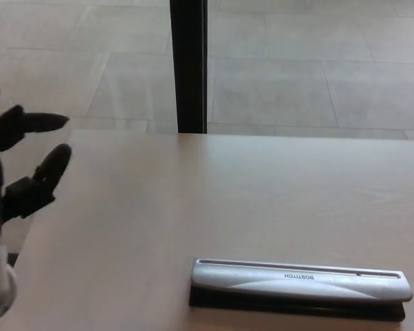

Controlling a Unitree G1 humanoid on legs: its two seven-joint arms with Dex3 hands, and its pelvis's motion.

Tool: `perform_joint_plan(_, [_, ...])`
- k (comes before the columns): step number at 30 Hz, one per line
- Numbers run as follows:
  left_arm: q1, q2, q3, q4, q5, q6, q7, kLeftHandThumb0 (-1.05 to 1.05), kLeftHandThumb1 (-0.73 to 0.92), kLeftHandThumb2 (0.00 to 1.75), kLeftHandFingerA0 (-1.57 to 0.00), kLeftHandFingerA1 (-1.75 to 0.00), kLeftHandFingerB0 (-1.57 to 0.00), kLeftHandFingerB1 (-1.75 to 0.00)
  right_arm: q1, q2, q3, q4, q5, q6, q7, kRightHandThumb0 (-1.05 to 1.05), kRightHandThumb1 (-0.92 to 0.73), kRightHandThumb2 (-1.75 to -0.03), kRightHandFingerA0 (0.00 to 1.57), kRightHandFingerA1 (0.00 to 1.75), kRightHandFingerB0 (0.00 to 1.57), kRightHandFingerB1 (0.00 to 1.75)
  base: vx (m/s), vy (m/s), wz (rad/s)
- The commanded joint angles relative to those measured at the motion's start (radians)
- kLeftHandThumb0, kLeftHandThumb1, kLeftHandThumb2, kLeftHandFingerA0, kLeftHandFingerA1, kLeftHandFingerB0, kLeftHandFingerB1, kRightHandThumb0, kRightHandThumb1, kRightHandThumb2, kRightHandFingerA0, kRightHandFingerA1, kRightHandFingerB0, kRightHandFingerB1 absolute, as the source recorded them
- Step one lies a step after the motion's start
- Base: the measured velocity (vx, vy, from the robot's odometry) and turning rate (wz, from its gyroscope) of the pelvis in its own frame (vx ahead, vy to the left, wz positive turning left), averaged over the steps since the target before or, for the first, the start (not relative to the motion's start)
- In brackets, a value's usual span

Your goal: A hole pucnch is kept on the middle on the desk infront of the robot and the robot uses both its hands as fists to press on it and use it

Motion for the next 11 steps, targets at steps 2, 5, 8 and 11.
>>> perform_joint_plan(2, [0.362, 0.035, 0.768, 0.274, -0.835, 0.342, -0.462, -0.78, 0.57, 0.73, -1.23, -1.00, -0.88, -0.73, 0.141, -0.024, -0.756, 0.439, 0.835, 0.426, 0.452, -0.62, -0.76, -0.63, 0.61, 0.76, 0.32, 0.64, 0.00, 0.000, 0.00])
perform_joint_plan(5, [0.378, -0.013, 0.796, 0.351, -0.825, 0.315, -0.436, -0.79, 0.44, 0.90, -1.27, -0.95, -0.94, -0.85, 0.102, 0.017, -0.744, 0.511, 0.820, 0.423, 0.445, -0.61, -0.73, -0.62, 0.61, 0.75, 0.28, 0.64, 0.00, 0.000, 0.00])
perform_joint_plan(8, [0.385, -0.044, 0.809, 0.418, -0.821, 0.284, -0.461, -0.79, 0.41, 0.94, -1.24, -0.96, -1.01, -0.90, 0.077, 0.040, -0.733, 0.566, 0.792, 0.421, 0.429, -0.62, -0.74, -0.62, 0.64, 0.77, 0.29, 0.64, 0.00, 0.000, 0.00])
perform_joint_plan(11, [0.392, -0.094, 0.839, 0.484, -0.830, 0.331, -0.428, -0.69, 0.39, 1.03, -1.18, -0.90, -0.88, -1.00, 0.037, 0.113, -0.710, 0.589, 0.778, 0.426, 0.410, -0.65, -0.75, -0.61, 0.67, 0.98, 0.25, 0.71, 0.00, 0.000, 0.00])
